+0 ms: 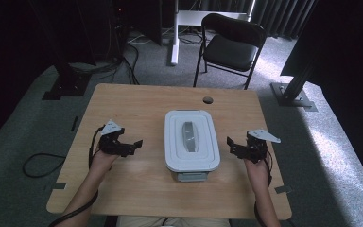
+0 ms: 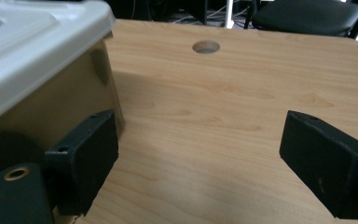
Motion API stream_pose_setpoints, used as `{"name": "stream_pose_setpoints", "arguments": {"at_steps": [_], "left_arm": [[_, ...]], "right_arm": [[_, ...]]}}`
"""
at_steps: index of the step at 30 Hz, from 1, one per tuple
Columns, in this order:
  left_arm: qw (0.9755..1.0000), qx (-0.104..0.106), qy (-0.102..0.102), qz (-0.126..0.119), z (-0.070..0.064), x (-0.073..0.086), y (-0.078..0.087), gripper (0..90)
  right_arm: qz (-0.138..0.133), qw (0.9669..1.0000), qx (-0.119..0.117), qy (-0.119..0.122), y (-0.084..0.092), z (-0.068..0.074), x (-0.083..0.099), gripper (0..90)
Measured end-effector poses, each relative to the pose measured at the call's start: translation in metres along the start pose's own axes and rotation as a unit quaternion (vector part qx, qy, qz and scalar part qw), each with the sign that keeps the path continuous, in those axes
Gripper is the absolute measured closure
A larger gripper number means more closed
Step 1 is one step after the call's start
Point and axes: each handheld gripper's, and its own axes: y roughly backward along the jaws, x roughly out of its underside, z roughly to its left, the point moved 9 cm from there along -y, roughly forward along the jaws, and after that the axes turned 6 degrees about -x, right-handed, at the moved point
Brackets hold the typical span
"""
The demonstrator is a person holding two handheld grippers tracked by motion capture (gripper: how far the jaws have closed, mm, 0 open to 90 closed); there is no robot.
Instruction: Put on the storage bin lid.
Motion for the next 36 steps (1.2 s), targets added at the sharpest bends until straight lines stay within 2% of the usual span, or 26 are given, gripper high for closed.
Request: {"name": "stream_pose_setpoints", "arguments": {"at_steps": [7, 12, 17, 24, 29, 34, 36], "left_arm": [[0.9999, -0.013, 0.003, 0.009, 0.013, 0.016, 0.002, 0.7], [0.9998, -0.019, 0.007, 0.006, 0.019, 0.024, 0.005, 0.7], [0.9994, -0.028, 0.018, 0.011, 0.026, 0.035, 0.007, 0.7], [0.9986, -0.046, 0.026, 0.008, 0.034, 0.047, 0.014, 0.7], [0.9978, -0.057, 0.029, 0.019, 0.04, 0.057, 0.018, 0.7], [0.9954, -0.082, 0.04, 0.03, 0.05, 0.067, 0.023, 0.7], [0.9935, -0.096, 0.048, 0.036, 0.056, 0.07, 0.025, 0.7]], "right_arm": [[0.007, 0.9997, 0.021, -0.005, 0.0, -0.01, 0.014, 11.3], [0.012, 0.9994, 0.032, -0.004, 0.0, -0.015, 0.024, 11.3], [0.025, 0.9987, 0.045, -0.003, 0.001, -0.021, 0.034, 11.3], [0.027, 0.998, 0.055, -0.012, 0.007, -0.029, 0.045, 11.3], [0.039, 0.9966, 0.071, -0.014, 0.01, -0.036, 0.053, 11.3], [0.049, 0.9952, 0.081, -0.022, 0.014, -0.045, 0.061, 11.3], [0.051, 0.9948, 0.083, -0.027, 0.015, -0.047, 0.064, 11.3]]}}
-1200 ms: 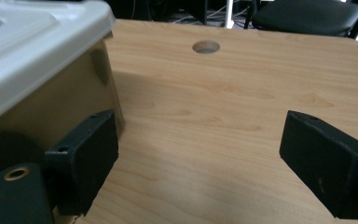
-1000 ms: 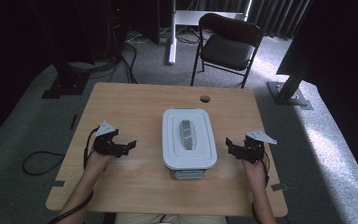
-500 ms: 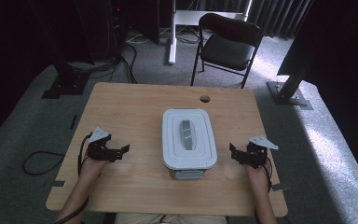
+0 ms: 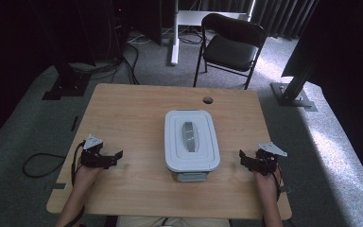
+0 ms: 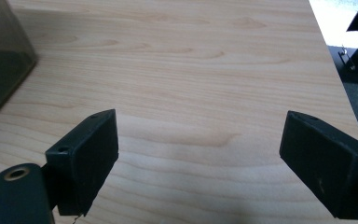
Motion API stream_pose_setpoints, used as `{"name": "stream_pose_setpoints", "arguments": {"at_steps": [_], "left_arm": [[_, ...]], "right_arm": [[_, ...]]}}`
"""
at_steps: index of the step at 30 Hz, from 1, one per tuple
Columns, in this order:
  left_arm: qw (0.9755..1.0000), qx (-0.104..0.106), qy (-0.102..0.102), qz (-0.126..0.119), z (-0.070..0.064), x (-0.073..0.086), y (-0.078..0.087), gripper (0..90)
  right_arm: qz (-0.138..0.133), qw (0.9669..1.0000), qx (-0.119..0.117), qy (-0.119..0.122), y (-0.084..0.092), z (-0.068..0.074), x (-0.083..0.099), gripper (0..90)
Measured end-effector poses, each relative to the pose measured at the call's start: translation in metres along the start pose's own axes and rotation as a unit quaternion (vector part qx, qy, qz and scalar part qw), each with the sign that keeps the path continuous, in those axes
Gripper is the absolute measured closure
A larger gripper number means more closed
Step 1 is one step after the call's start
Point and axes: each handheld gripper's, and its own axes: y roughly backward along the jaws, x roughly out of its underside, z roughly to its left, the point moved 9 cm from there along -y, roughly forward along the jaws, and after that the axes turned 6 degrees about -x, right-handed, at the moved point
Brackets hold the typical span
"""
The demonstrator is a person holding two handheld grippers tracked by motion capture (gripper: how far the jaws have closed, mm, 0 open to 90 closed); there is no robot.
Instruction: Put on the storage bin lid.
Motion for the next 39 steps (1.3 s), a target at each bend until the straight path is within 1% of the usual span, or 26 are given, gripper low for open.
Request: {"name": "stream_pose_setpoints", "arguments": {"at_steps": [2, 3, 4, 5, 6, 8, 9, 10, 13, 15, 17, 18, 19, 21, 23, 24, 25, 26, 28, 32, 33, 34, 36, 39], "left_arm": [[0.9999, -0.011, 0.007, 0.004, 0.006, 0.002, 0.002, 0.7], [0.9998, -0.017, 0.01, 0.01, 0.009, 0.004, 0.003, 0.7], [0.9997, -0.022, 0.011, 0.008, 0.012, 0.004, 0.004, 0.7], [0.9993, -0.03, 0.018, 0.01, 0.015, 0.005, 0.005, 0.7], [0.9988, -0.041, 0.022, 0.017, 0.02, 0.008, 0.006, 0.7], [0.9981, -0.047, 0.031, 0.024, 0.025, 0.012, 0.007, 0.7], [0.9978, -0.052, 0.033, 0.024, 0.027, 0.013, 0.007, 0.7], [0.9975, -0.056, 0.033, 0.028, 0.029, 0.015, 0.008, 0.7], [0.9965, -0.063, 0.031, 0.046, 0.031, 0.021, 0.009, 0.7], [0.9956, -0.069, 0.031, 0.056, 0.033, 0.024, 0.009, 0.7], [0.9957, -0.066, 0.028, 0.059, 0.032, 0.026, 0.009, 0.7], [0.9953, -0.068, 0.029, 0.062, 0.033, 0.027, 0.009, 0.7], [0.9948, -0.072, 0.028, 0.066, 0.035, 0.028, 0.009, 0.7], [0.9937, -0.083, 0.032, 0.068, 0.038, 0.029, 0.009, 0.7], [0.993, -0.089, 0.03, 0.072, 0.04, 0.03, 0.009, 0.7], [0.9925, -0.091, 0.026, 0.077, 0.04, 0.031, 0.009, 0.7], [0.9921, -0.094, 0.026, 0.079, 0.041, 0.032, 0.009, 0.7], [0.9918, -0.096, 0.028, 0.08, 0.041, 0.033, 0.008, 0.7], [0.9912, -0.1, 0.024, 0.083, 0.041, 0.033, 0.008, 0.7], [0.9907, -0.105, 0.017, 0.084, 0.041, 0.034, 0.007, 0.7], [0.9899, -0.111, 0.014, 0.087, 0.041, 0.034, 0.007, 0.7], [0.9894, -0.115, 0.015, 0.088, 0.041, 0.034, 0.007, 0.7], [0.9883, -0.123, 0.024, 0.087, 0.043, 0.034, 0.006, 0.7], [0.9878, -0.126, 0.026, 0.087, 0.044, 0.033, 0.006, 0.7]], "right_arm": [[0.002, 1.0, 0.007, -0.003, 0.0, -0.002, 0.002, 11.3], [0.003, 1.0, 0.005, -0.005, 0.0, -0.003, 0.003, 11.3], [0.003, 0.9999, 0.01, -0.004, 0.0, -0.004, 0.004, 11.3], [0.005, 0.9999, 0.016, -0.004, 0.0, -0.006, 0.006, 11.3], [0.01, 0.9998, 0.018, -0.004, -0.001, -0.007, 0.007, 11.3], [0.017, 0.9996, 0.021, -0.008, -0.002, -0.01, 0.011, 11.3], [0.02, 0.9994, 0.027, -0.007, -0.002, -0.012, 0.013, 11.3], [0.028, 0.999, 0.035, -0.007, -0.003, -0.015, 0.016, 11.3], [0.032, 0.9988, 0.035, -0.013, -0.003, -0.017, 0.02, 11.3], [0.034, 0.9984, 0.041, -0.019, -0.003, -0.02, 0.022, 11.3], [0.035, 0.9979, 0.051, -0.018, -0.003, -0.023, 0.023, 11.3], [0.039, 0.9977, 0.052, -0.021, -0.003, -0.024, 0.024, 11.3], [0.046, 0.9972, 0.054, -0.022, -0.004, -0.025, 0.026, 11.3], [0.051, 0.9969, 0.057, -0.019, -0.005, -0.026, 0.027, 11.3], [0.053, 0.9968, 0.056, -0.021, -0.005, -0.026, 0.027, 11.3], [0.058, 0.9965, 0.054, -0.025, -0.005, -0.026, 0.028, 11.3], [0.064, 0.9961, 0.052, -0.03, -0.006, -0.026, 0.029, 11.3], [0.068, 0.9958, 0.052, -0.031, -0.006, -0.027, 0.03, 11.3], [0.077, 0.9952, 0.052, -0.032, -0.007, -0.027, 0.032, 11.3], [0.079, 0.9952, 0.048, -0.033, -0.008, -0.026, 0.032, 11.3], [0.079, 0.9952, 0.047, -0.033, -0.008, -0.026, 0.032, 11.2], [0.079, 0.9953, 0.046, -0.033, -0.008, -0.026, 0.032, 11.2], [0.079, 0.9954, 0.044, -0.031, -0.008, -0.026, 0.032, 11.2], [0.079, 0.9956, 0.041, -0.03, -0.008, -0.026, 0.032, 11.3]]}}
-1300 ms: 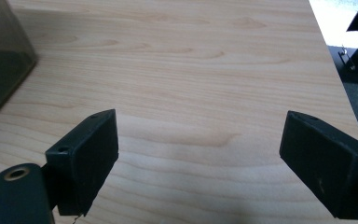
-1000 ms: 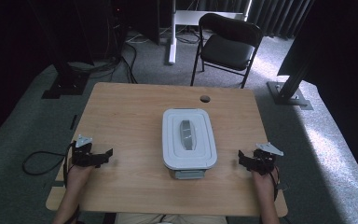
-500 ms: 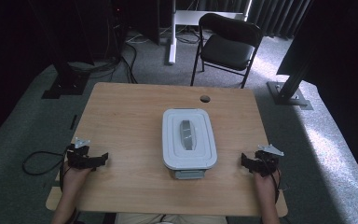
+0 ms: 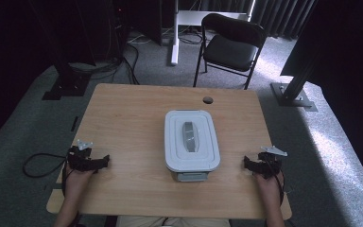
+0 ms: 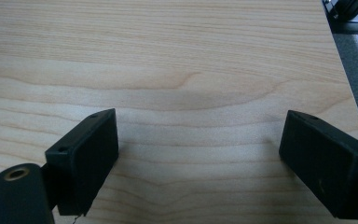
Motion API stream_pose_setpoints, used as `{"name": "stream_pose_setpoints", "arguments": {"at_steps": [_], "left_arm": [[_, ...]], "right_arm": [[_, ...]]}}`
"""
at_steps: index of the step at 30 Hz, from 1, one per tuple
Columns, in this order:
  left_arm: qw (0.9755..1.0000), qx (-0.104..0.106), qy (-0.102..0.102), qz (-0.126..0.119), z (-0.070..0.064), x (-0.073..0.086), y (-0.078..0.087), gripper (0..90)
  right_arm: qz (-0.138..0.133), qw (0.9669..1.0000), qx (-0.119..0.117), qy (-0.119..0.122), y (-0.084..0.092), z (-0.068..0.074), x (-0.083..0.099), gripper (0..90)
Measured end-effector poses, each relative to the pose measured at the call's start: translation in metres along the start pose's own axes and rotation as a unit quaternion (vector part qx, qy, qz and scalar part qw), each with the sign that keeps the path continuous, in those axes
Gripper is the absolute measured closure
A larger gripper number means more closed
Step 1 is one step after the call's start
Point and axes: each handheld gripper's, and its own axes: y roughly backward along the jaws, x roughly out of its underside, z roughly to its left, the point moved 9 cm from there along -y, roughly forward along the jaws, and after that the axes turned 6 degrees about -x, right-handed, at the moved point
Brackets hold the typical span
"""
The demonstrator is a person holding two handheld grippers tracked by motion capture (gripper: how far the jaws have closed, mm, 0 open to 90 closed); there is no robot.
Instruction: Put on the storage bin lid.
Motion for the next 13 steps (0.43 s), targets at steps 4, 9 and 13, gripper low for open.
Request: {"name": "stream_pose_setpoints", "arguments": {"at_steps": [4, 9, 13], "left_arm": [[1.0, -0.003, 0.003, 0.0, 0.0001, -0.0002, -0.0002, 0.7], [1.0, -0.003, 0.003, 0.0, 0.0001, -0.0001, -0.0001, 0.7], [1.0, -0.003, 0.003, 0.0, 0.0001, -0.0001, -0.0001, 0.8]], "right_arm": [[0.0, 1.0, 0.0, 0.0, -0.0001, 0.0, -0.0001, 11.3], [0.0, 1.0, -0.001, 0.002, -0.0007, 0.0001, -0.0006, 11.3], [0.001, 1.0, -0.002, 0.002, -0.001, 0.0001, -0.001, 11.3]]}}
